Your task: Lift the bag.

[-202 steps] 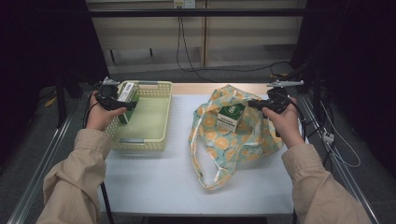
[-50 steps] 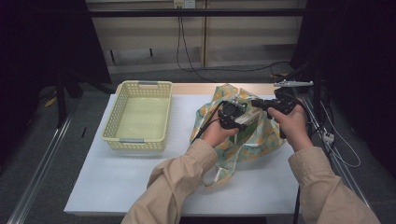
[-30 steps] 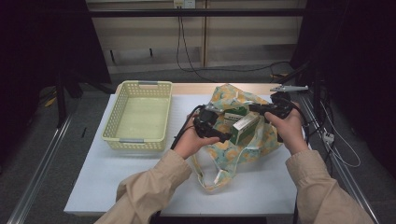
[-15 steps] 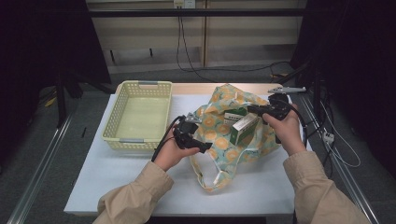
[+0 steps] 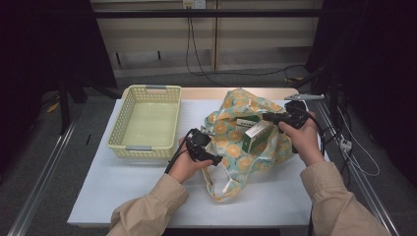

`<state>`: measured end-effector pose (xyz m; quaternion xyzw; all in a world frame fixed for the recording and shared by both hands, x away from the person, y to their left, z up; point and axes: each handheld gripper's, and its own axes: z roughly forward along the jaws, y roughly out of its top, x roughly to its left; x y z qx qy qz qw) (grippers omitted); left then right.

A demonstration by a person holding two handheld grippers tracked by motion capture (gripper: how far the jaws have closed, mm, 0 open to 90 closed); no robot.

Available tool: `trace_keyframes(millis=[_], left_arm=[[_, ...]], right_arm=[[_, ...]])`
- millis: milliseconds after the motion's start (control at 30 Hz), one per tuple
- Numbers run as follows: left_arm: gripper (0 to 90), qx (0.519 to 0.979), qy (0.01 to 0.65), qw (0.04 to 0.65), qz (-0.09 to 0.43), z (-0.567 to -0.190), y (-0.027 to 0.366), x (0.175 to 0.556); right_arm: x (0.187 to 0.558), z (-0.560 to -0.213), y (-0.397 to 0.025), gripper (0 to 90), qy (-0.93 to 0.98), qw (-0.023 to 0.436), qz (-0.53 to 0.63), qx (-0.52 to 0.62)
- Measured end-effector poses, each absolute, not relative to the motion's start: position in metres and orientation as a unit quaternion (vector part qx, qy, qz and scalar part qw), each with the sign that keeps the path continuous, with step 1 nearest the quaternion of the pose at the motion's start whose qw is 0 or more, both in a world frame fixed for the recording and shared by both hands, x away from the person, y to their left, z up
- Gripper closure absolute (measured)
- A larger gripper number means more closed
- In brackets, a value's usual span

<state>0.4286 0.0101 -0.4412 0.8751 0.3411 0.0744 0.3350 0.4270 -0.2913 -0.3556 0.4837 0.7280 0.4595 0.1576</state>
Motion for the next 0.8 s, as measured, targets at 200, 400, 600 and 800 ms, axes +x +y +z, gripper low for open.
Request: trace_keyframes(millis=[200,400,600,800], left_arm=[[36.4,0.860,0.362,0.350,0.079,-0.450,-0.002,0.432],[83.1,0.870,0.345,0.350,0.036,-0.445,-0.009,0.428],[89.3,0.860,0.353,0.367,0.011,-0.402,0.003,0.436],[89.9,0.850,0.346,0.396,0.019,-0.338,0.011,0.445]], right_arm=[[0.428,-0.357,-0.292,90.0,0.729,0.156,0.460,0.482],[0.429,-0.358,-0.293,90.0,0.728,0.154,0.460,0.485],[0.430,-0.348,-0.291,90.0,0.727,0.160,0.463,0.480],[0.432,-0.328,-0.290,90.0,0.723,0.172,0.470,0.476]])
